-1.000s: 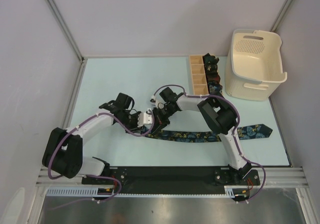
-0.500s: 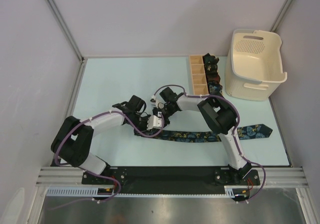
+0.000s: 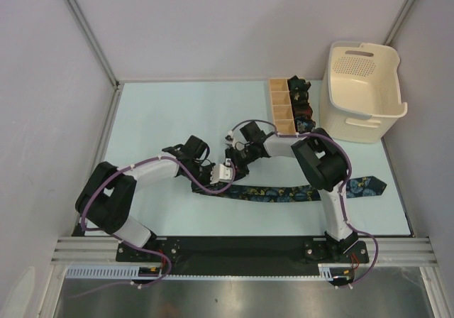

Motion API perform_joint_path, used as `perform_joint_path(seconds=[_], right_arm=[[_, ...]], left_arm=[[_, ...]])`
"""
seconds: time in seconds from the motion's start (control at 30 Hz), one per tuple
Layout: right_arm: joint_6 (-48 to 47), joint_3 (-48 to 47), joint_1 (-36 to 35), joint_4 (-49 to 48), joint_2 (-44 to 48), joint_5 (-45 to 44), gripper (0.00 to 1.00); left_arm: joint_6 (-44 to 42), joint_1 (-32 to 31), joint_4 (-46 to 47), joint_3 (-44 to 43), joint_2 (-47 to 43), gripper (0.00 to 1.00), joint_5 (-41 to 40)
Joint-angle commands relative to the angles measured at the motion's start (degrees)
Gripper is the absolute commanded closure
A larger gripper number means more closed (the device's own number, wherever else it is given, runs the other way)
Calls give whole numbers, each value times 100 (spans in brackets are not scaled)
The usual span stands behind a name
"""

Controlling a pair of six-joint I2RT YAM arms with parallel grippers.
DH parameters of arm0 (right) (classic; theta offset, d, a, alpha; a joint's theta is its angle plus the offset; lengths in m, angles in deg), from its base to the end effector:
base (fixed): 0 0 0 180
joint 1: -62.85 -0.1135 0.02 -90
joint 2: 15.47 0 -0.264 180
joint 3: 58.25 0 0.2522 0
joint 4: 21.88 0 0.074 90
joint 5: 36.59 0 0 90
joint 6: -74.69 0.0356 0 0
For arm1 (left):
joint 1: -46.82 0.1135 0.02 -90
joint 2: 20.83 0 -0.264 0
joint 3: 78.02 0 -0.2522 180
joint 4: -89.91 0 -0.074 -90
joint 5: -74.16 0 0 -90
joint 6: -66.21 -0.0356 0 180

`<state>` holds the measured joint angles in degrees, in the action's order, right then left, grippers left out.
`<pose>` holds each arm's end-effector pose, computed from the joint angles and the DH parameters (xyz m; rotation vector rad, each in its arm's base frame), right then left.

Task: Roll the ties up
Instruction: Roll the tie at the center of the board.

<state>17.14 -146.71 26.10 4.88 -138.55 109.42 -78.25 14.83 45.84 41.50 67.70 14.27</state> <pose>0.3162 0.2729 0.1090 0.4432 -2.5459 -1.4919 0.2178 -0.1571 0.1591 1.9114 1.8686 -0.6227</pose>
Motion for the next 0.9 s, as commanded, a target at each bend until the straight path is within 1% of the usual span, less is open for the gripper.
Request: perform_joint_path(seconds=[0.0, 0.07, 0.2, 0.27, 0.43, 0.53, 0.63, 0.67, 0.73, 0.77, 0.8, 0.87], right_arm=[[191, 122, -16, -332, 531, 235, 63], [244, 148, -51, -508, 549, 226, 58], [210, 148, -209, -535, 497, 103, 54], [148, 122, -288, -482, 391, 42, 54], [324, 157, -332, -780, 233, 24, 55], [324, 148, -376, -816, 197, 15, 62], [184, 140, -385, -632, 145, -142, 77], [53, 131, -359, -536, 84, -204, 85], [-80, 105, -324, -246, 4, -301, 92], [-202, 96, -280, -140, -31, -414, 97], [-265, 87, -262, 26, -92, -467, 100], [-370, 61, -219, 194, -119, -573, 100]], left_arm=[[-12, -44, 148, 110, 173, 66, -181], [5, -44, 156, 93, 199, 66, -172], [-12, -44, 130, 102, 208, 64, -198], [-39, -44, 121, 119, 191, 64, -198], [-30, -44, 121, 128, 191, 64, -198], [-12, -44, 121, 102, 217, 64, -198], [-4, -36, 130, 110, 191, 63, -216], [-4, -27, 130, 102, 165, 62, -216], [23, -9, 130, 110, 86, 61, -181], [14, 8, 113, 110, 59, 60, -181], [5, 26, 121, 110, 33, 60, -163], [-30, 52, 104, 110, -29, 57, -163]])
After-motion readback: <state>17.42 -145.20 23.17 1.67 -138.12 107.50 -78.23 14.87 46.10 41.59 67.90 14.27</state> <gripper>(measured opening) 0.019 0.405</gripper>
